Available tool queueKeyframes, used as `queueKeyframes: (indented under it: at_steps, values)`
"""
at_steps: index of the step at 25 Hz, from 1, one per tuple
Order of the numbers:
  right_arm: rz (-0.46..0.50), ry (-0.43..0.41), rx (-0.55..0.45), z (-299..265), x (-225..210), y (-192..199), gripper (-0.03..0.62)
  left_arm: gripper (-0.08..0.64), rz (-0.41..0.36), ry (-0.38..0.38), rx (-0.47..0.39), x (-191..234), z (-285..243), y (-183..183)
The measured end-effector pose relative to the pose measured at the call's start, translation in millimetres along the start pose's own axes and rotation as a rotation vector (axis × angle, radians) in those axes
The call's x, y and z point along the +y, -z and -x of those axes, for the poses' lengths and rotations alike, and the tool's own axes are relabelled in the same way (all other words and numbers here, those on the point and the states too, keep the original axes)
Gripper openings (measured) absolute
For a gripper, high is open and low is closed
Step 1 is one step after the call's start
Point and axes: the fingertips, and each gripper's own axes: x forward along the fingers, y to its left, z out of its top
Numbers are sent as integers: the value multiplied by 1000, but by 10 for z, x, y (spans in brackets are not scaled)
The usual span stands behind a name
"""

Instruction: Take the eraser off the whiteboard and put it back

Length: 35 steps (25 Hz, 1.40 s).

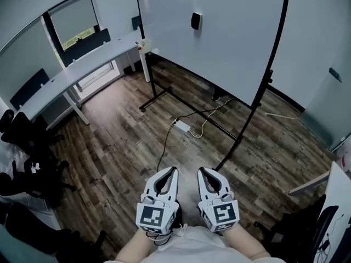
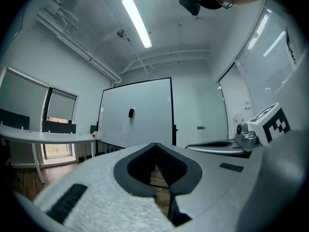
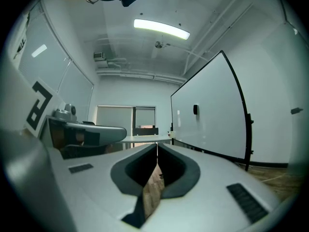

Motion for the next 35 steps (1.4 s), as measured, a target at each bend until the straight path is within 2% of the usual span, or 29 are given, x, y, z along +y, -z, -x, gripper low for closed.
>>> queueKeyframes:
  at_steps: [8,10,14,22,30,35]
  values:
    - [13,65,11,-899,-282,-45,26,17,-15,85,-9,592,-811,-37]
    - [7,91,26,-1190,-363,-37,26,17,3,109,-3,806,-1052,-60]
    - [-22,157,40,-1884,-603,-89,26,17,12,161,8,1350,-1628,-91]
    - [13,268,7,-3136,-905,-297,26,17,0,249,-17,2392,-2547,-250]
    - [-20,327,38,-3741,-1245,-218,26,17,26,315,26,2670,-3167,-67]
    - [-33,331,29,-4115,-1616,-166,26,17,25,305,25,2802,-3677,-106]
